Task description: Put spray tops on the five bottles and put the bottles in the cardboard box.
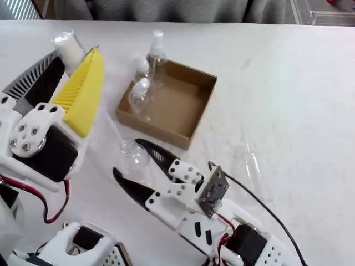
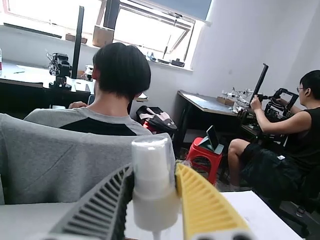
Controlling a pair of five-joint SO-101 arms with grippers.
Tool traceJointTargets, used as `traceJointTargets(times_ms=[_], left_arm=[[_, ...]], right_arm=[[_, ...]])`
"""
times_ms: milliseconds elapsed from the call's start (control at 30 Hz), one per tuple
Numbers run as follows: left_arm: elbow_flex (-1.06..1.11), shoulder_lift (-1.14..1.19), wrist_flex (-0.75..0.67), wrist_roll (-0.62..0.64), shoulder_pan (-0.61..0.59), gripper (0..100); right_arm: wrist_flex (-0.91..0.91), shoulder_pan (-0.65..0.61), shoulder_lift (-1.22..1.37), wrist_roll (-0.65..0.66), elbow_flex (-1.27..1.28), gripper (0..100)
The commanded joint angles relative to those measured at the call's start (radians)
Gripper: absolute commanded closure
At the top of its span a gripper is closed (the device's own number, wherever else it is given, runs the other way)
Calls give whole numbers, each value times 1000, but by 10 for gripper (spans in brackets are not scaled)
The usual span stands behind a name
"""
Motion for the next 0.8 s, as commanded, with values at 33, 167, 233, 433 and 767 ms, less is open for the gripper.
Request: traceJointTargets(times_ms=[33, 167, 233, 433, 767], left_arm=[[-23, 1, 18, 15, 7, 978], [-23, 4, 35, 15, -1, 978], [-23, 4, 32, 15, -1, 979], [-23, 5, 5, 15, -1, 979], [106, -2, -72, 9, -2, 979]], right_arm=[[-16, -7, -13, 0, -5, 984], [-16, -7, -13, 0, -5, 984], [-16, -7, -13, 0, -5, 984], [-15, -7, -13, 0, -5, 984], [-15, -7, -13, 0, -5, 984]])
